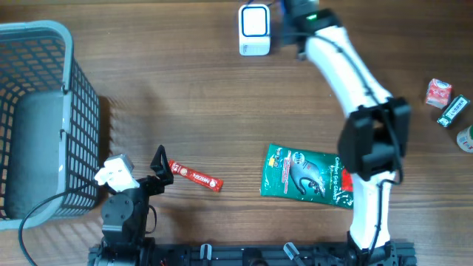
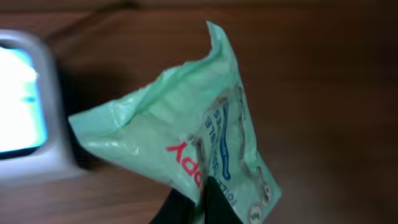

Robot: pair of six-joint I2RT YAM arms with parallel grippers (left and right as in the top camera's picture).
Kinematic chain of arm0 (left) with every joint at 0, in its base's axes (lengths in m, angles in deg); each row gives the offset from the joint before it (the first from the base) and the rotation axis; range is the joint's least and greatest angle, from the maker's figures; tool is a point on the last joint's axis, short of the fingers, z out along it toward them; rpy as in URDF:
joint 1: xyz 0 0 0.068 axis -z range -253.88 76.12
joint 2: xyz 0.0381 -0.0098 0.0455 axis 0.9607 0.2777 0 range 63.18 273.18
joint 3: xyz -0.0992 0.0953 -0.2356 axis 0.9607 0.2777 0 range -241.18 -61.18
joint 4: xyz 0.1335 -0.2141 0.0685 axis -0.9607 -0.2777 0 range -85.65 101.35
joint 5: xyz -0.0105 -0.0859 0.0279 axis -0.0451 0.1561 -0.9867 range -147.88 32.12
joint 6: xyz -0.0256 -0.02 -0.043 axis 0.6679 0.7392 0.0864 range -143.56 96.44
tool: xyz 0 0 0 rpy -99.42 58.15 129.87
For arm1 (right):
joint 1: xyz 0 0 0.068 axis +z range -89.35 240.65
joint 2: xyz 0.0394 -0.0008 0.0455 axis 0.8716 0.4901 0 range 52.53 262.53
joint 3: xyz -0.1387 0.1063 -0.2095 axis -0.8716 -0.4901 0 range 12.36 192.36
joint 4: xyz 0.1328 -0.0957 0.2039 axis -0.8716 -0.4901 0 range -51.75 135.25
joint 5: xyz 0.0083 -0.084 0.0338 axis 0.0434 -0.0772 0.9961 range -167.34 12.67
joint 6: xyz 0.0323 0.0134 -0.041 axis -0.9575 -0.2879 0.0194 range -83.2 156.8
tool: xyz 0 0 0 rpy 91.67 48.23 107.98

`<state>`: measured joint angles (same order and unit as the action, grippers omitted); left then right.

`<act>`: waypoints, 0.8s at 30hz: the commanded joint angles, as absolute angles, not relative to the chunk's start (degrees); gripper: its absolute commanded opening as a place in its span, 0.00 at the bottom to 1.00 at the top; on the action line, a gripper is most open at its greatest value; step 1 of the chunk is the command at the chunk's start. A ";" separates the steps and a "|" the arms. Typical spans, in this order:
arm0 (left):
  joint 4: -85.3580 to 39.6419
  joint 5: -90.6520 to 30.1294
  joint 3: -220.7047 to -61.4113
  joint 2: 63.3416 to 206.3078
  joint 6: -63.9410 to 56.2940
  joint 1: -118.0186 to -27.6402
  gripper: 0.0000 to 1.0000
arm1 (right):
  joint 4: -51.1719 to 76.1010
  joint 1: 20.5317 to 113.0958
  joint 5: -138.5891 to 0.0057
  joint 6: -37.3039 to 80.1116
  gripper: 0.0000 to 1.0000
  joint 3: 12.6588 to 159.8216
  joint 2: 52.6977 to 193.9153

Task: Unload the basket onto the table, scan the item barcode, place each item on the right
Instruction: 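Carry the wet-wipe pack to the right edge and release it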

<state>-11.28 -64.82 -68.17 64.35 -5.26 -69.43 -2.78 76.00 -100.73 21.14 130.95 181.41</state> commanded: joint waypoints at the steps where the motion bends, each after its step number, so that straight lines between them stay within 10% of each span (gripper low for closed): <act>1: -10.94 -64.31 -67.90 64.11 -5.34 -69.21 1.00 | -5.34 67.26 -106.07 17.12 0.05 129.92 179.21; 12: -10.94 -64.31 -67.92 64.11 -5.34 -69.21 1.00 | 5.85 41.69 -95.75 17.05 0.05 116.72 180.56; 18: -10.94 -64.31 -67.90 64.11 -5.34 -69.21 1.00 | 3.75 39.20 -85.45 17.14 0.99 118.84 178.09; 24: -10.94 -64.31 -67.90 64.11 -5.34 -69.21 1.00 | -2.26 48.42 -80.21 12.31 1.00 120.44 162.92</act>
